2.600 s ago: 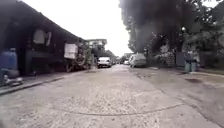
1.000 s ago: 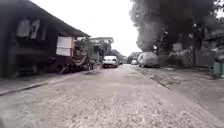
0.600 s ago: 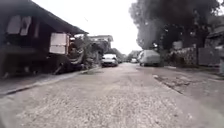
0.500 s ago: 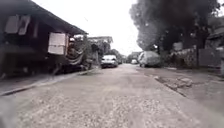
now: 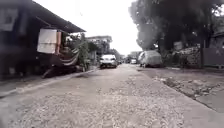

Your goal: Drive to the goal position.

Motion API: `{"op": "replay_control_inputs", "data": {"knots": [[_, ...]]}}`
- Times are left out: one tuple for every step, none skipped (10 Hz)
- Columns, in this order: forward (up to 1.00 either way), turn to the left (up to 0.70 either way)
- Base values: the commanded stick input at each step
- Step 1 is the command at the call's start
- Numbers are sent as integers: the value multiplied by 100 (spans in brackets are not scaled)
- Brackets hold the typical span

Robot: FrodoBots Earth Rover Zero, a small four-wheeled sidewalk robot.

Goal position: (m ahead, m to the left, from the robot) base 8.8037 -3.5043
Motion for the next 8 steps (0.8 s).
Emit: {"op": "replay_control_inputs", "data": {"knots": [[100, 0], [100, 0], [100, 0], [100, 0], [100, 0], [100, 0], [100, 0], [100, 0]]}}
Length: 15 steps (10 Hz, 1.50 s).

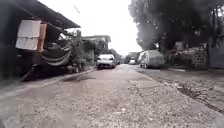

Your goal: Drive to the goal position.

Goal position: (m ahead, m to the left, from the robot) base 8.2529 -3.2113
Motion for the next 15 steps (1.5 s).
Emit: {"op": "replay_control_inputs", "data": {"knots": [[100, 0], [100, 0], [100, 0], [100, 0], [100, 0], [100, 0], [100, 0], [100, 0], [100, 0], [100, 0], [100, 0], [100, 0], [100, 0], [100, 0], [100, 0]]}}
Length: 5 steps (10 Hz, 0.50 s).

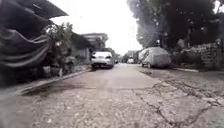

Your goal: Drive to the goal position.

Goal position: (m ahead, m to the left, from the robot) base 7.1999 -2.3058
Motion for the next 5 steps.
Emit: {"op": "replay_control_inputs", "data": {"knots": [[100, -13], [100, -27], [100, -27], [100, -27], [100, -27]]}}
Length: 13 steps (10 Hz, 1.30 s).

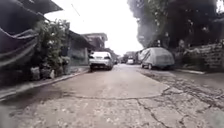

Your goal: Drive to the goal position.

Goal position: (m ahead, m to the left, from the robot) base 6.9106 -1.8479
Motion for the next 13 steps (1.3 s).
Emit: {"op": "replay_control_inputs", "data": {"knots": [[100, -14], [100, 0], [100, 0], [100, 0], [100, 0], [100, 0], [100, 0], [100, 0], [100, 0], [100, 0], [100, 0], [100, 0], [100, 0]]}}
